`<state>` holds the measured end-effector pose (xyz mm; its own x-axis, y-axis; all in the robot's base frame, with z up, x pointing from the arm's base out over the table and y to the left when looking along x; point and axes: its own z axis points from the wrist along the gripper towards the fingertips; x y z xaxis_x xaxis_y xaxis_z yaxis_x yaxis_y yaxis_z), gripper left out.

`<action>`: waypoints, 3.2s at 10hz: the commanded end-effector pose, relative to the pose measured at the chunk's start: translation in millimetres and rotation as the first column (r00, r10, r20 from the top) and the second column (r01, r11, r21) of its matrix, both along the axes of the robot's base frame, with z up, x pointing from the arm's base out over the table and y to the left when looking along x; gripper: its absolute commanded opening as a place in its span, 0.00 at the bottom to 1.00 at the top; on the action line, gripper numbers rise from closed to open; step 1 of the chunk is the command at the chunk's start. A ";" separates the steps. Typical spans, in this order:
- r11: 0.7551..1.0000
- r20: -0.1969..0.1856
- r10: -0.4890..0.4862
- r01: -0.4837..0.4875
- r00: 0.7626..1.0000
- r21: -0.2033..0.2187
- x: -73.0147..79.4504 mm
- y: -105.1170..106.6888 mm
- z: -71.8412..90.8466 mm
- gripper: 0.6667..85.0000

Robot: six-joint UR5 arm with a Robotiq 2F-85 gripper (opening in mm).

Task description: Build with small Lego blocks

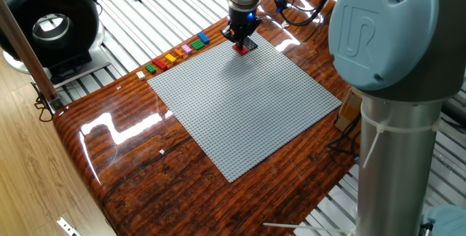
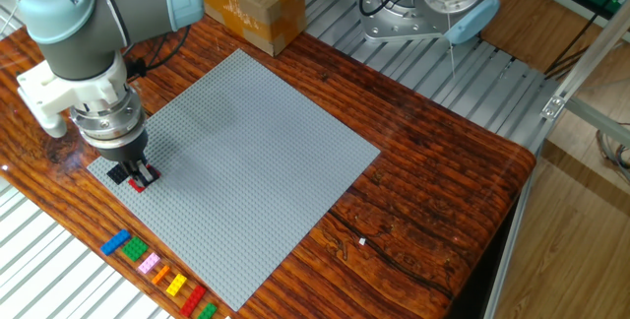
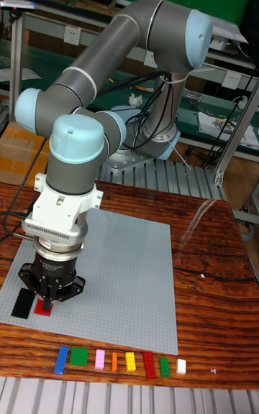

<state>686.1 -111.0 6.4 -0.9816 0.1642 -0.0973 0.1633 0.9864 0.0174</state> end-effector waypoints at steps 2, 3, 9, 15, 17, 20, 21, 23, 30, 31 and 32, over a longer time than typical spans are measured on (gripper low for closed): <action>1.000 0.020 -0.009 0.008 1.000 0.021 5.0 3.8 -3.7 0.00; 1.000 0.011 -0.012 0.011 1.000 0.022 2.5 3.9 -2.1 0.00; 0.998 0.014 -0.024 0.023 1.000 0.052 3.8 10.8 -4.4 0.00; 0.999 0.008 -0.027 0.027 1.000 0.044 2.1 8.0 -1.0 0.00; 0.999 0.010 -0.021 0.020 1.000 0.046 2.7 8.6 -1.3 0.00; 0.999 -0.025 -0.021 0.022 0.999 0.037 -6.5 6.3 -1.9 0.00; 0.999 -0.026 -0.021 0.022 0.999 0.034 -6.9 5.5 -1.9 0.00; 0.999 -0.033 -0.023 0.024 0.999 0.030 -8.4 5.0 0.1 0.00; 0.999 -0.055 -0.039 0.039 0.998 0.008 -12.6 2.4 7.1 0.00; 0.999 -0.055 -0.039 0.039 0.998 0.008 -12.7 2.4 7.1 0.00; 0.999 -0.056 -0.039 0.039 0.998 0.006 -13.1 2.0 7.3 0.00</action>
<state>673.4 -109.1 11.6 -0.9800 0.1939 -0.0442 0.1937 0.9810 0.0100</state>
